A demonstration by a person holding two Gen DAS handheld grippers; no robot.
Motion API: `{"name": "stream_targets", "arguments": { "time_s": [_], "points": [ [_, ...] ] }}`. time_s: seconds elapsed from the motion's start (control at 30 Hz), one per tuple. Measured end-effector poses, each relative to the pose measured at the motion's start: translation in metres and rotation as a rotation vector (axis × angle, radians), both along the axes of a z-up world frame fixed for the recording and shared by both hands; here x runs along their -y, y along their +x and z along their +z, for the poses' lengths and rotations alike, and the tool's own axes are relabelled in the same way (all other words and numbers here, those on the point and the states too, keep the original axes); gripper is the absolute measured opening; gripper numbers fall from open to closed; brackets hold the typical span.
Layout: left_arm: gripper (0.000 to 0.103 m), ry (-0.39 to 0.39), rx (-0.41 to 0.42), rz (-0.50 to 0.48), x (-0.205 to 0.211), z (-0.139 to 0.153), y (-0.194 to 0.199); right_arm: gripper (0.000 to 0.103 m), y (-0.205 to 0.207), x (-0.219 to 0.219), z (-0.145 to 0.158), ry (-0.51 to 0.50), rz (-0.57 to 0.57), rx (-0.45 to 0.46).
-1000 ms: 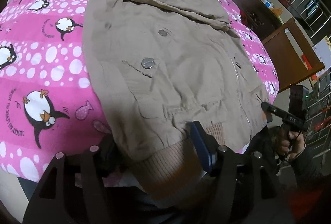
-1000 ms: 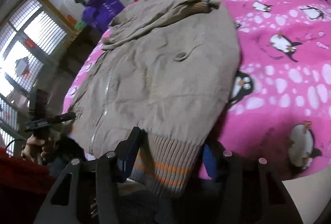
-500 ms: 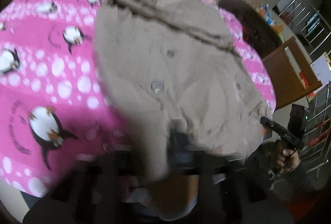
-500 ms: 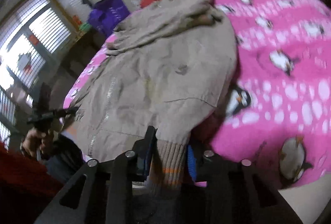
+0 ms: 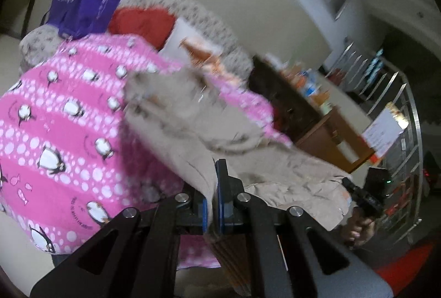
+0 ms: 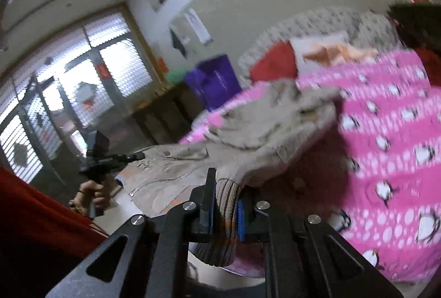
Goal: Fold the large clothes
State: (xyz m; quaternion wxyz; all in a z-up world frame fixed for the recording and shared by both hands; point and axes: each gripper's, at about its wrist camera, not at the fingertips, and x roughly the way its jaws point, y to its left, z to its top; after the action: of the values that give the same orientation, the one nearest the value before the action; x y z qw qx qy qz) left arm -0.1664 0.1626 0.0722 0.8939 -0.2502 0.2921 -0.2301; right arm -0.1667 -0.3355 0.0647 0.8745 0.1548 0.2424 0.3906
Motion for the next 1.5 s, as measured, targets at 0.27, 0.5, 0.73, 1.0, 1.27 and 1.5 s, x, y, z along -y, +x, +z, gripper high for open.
{"name": "stream_targets", "arguments": {
  "time_s": [0.27,0.5,0.73,1.0,1.27,1.5],
  "points": [
    [0.004,-0.006,0.034,-0.025,0.007,0.014,0.003,0.011,0.000,0.006,0.028,0.048,-0.008,0.037],
    [0.004,0.006,-0.102,0.037,0.008,-0.019,0.082,0.011,0.076,0.006,-0.020,0.083,-0.106,-0.104],
    [0.004,0.083,-0.112,0.064,0.011,-0.026,0.185,0.011,0.195,0.011,-0.053,0.161,-0.239,-0.250],
    [0.004,0.217,-0.227,0.084,0.023,-0.081,0.279,0.011,0.287,-0.002,-0.105,0.104,-0.340,-0.432],
    [0.004,0.164,-0.256,0.141,0.014,-0.105,0.306,0.011,0.323,-0.012,-0.126,0.052,-0.381,-0.468],
    [0.007,0.186,-0.159,0.128,0.021,-0.087,0.313,0.011,0.326,-0.004,-0.126,0.095,-0.422,-0.430]
  ]
}}
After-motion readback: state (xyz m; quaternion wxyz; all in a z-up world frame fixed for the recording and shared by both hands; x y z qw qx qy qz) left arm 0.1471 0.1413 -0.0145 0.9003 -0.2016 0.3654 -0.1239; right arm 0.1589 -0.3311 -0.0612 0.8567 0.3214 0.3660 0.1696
